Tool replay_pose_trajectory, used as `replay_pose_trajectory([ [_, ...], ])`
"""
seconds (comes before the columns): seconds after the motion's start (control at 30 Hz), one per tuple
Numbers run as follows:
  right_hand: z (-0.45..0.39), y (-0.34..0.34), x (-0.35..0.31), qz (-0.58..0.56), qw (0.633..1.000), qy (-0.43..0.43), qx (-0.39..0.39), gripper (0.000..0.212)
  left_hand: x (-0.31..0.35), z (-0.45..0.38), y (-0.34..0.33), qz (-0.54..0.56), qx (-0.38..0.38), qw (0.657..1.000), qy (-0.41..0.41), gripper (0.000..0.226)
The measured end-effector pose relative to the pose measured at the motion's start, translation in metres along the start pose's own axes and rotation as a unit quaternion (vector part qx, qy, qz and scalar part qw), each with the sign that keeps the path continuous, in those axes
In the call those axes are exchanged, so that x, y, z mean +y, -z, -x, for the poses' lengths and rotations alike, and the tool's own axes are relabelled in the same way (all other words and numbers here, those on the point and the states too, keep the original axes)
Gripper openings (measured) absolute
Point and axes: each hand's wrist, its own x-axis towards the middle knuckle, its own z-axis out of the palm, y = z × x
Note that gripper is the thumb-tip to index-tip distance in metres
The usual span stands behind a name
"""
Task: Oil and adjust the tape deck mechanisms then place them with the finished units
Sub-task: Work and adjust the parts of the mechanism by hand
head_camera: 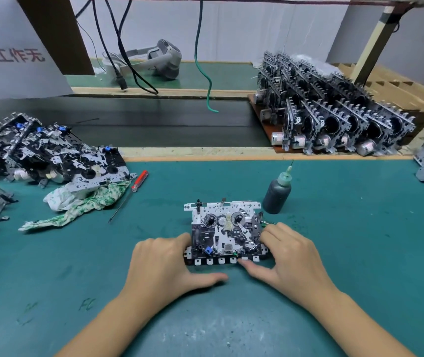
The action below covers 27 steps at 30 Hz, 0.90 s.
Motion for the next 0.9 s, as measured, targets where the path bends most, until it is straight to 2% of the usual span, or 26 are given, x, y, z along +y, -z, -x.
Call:
replay_pose_trajectory([
  [0.17, 0.000, 0.002, 0.001, -0.017, 1.000, 0.021, -0.011, 0.051, 0.007, -0.001, 0.004, -0.024, -0.004, 0.999, 0.043, 0.062],
  [0.3, -0.001, 0.002, 0.001, -0.044, 0.999, 0.025, -0.016, 0.053, 0.006, -0.002, 0.003, -0.008, -0.005, 0.998, 0.059, 0.065],
  [0.4, -0.001, 0.000, 0.001, -0.010, 1.000, 0.013, 0.005, 0.047, -0.004, -0.003, 0.001, 0.019, -0.017, 0.999, 0.020, 0.066],
  [0.53, -0.001, 0.002, 0.002, 0.012, 1.000, 0.011, 0.006, 0.051, -0.012, -0.004, 0.003, 0.073, -0.040, 0.996, -0.030, 0.063],
  [0.67, 0.001, 0.000, -0.004, 0.025, 0.999, -0.019, 0.041, 0.052, -0.015, -0.006, 0.008, 0.088, -0.044, 0.990, -0.099, 0.061],
  [0.77, 0.001, -0.001, -0.007, 0.031, 0.998, -0.023, 0.047, 0.053, -0.016, -0.005, 0.009, 0.073, -0.039, 0.992, -0.099, 0.057],
  [0.9, 0.000, 0.001, 0.001, 0.026, 1.000, 0.017, 0.006, 0.049, -0.010, -0.002, 0.007, 0.060, -0.049, 0.994, -0.082, 0.044],
])
